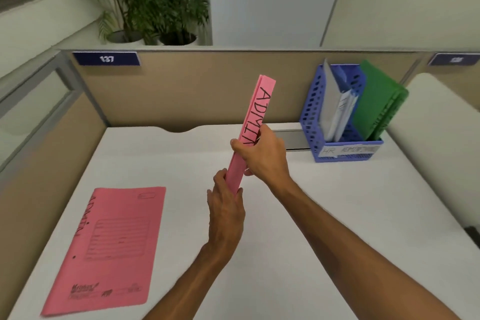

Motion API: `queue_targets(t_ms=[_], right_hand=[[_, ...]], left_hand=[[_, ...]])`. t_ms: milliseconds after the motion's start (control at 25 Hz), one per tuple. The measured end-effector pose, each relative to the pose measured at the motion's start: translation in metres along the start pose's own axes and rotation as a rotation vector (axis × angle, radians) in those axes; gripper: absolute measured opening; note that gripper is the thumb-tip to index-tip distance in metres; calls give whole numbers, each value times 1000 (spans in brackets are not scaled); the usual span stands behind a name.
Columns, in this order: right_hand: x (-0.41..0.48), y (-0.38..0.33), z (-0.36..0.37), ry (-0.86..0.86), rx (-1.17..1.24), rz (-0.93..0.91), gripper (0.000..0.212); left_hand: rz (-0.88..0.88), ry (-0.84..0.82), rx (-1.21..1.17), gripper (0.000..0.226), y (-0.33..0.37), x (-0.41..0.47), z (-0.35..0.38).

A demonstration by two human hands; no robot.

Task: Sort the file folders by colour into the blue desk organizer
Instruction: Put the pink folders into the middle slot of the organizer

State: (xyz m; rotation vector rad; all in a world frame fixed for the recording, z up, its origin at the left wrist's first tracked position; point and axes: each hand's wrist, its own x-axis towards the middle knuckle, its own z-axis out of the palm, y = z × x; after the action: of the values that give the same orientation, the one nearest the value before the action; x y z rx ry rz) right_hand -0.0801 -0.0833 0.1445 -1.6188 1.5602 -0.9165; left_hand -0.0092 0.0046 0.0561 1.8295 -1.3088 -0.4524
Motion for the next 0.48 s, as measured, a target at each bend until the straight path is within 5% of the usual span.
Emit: queue_targets(t_ms=[480], right_hand=[[46,46,-193,160,-35,-269,43]], left_hand=[[164,-23,-121,67,140,21,129]])
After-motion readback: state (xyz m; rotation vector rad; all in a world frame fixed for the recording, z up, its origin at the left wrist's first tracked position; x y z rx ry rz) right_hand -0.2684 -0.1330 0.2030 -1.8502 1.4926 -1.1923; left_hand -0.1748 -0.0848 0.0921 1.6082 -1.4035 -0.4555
